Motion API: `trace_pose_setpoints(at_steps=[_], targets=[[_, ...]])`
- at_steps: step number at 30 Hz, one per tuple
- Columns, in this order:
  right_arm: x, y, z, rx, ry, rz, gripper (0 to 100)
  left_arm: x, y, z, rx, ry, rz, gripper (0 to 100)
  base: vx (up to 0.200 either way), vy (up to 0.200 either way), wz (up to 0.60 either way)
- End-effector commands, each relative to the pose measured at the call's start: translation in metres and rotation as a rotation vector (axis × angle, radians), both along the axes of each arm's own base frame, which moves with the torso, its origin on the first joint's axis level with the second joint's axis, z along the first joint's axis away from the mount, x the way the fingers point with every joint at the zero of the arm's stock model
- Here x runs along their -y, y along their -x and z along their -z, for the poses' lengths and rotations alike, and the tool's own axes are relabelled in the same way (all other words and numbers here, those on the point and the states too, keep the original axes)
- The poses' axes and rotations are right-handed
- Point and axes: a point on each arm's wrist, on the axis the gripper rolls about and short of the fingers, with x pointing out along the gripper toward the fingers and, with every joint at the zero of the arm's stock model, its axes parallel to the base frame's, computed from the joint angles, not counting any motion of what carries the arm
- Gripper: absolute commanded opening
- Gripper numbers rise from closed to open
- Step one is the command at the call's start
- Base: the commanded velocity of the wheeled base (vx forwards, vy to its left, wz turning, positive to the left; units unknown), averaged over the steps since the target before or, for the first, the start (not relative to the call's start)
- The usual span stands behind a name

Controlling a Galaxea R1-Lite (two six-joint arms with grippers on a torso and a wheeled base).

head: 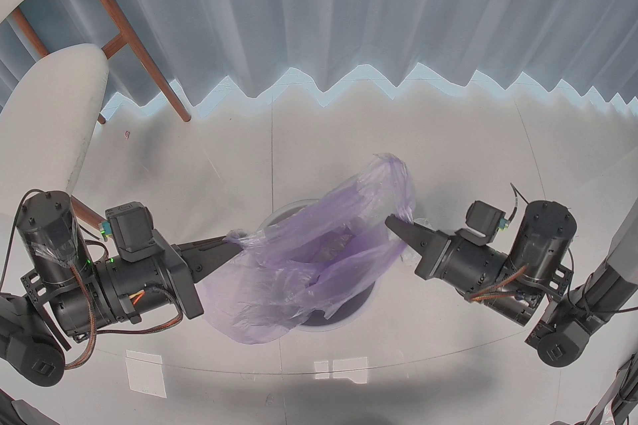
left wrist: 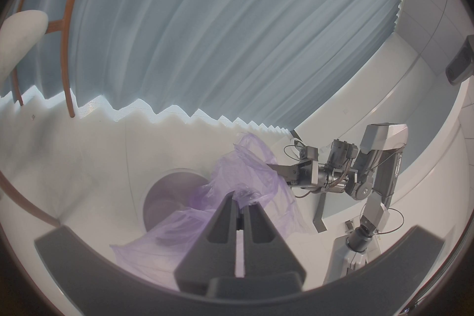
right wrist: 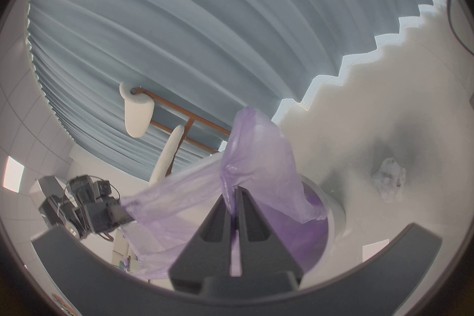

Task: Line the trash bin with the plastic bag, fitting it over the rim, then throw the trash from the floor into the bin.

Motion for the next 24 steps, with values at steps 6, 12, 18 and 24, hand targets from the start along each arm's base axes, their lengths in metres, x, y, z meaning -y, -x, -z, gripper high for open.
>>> trace_pose_setpoints(at_steps=[6, 12, 18, 24], targets=[[0.005, 0.000, -0.016, 0.012, -0.044, -0.016, 0, -0.001, -0.010, -0.002, 0.006, 0.001, -0.062, 0, 0.000, 0.000, 0.00], [0.007, 0.004, -0.011, -0.006, -0.033, -0.048, 0, 0.006, -0.021, 0.017, -0.062, -0.035, -0.064, 0, 0.000, 0.000, 0.00], [0.009, 0.009, -0.016, 0.002, -0.038, -0.048, 0, 0.010, -0.036, 0.025, -0.093, -0.046, -0.132, 0, 0.000, 0.000, 0.00], [0.011, 0.012, -0.009, -0.030, -0.022, -0.060, 0, 0.012, -0.050, 0.030, -0.148, -0.012, -0.220, 0, 0.000, 0.000, 0.00]])
